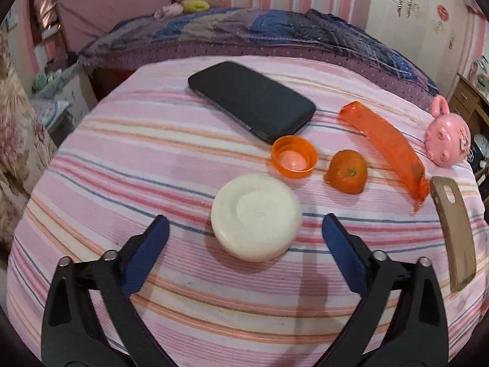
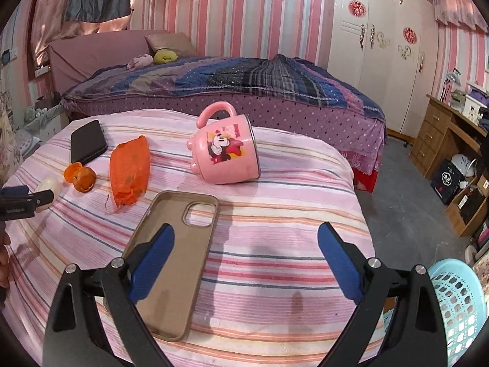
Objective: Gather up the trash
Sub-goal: 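Move both grippers back over the bed toward the soap and mesh bag, then grasp the white soap with the left gripper while the right gripper grasps the orange mesh bag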
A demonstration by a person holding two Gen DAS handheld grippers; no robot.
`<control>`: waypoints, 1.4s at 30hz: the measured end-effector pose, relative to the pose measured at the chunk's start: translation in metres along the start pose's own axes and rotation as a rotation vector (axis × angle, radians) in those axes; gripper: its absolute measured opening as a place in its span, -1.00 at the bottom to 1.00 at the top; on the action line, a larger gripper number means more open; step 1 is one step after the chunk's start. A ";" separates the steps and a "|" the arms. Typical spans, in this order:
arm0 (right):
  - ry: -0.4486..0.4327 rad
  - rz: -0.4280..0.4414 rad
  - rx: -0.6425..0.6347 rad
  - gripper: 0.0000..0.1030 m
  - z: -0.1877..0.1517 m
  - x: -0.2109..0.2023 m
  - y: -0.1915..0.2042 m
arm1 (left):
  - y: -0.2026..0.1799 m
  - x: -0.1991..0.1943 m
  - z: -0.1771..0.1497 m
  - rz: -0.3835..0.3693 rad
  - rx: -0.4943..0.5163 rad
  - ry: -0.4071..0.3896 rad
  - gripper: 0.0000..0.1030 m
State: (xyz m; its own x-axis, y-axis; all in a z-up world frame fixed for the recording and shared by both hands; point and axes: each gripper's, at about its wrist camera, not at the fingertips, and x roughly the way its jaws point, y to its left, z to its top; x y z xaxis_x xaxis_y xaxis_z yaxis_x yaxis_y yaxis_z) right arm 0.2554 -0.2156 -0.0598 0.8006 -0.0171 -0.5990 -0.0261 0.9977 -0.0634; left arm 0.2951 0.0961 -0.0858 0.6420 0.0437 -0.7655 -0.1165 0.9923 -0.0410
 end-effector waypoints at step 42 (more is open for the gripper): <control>0.127 0.212 -0.152 -0.54 0.037 0.061 0.130 | 0.042 -0.030 0.011 0.020 -0.041 -0.094 0.18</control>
State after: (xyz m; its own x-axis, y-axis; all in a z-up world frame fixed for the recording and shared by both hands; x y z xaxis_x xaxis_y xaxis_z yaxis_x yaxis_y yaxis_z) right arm 0.3231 -0.0845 -0.0755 0.6866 0.1729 -0.7062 -0.2815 0.9588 -0.0390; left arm 0.2787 0.1377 -0.0574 0.7074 0.0757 -0.7028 -0.1597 0.9857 -0.0545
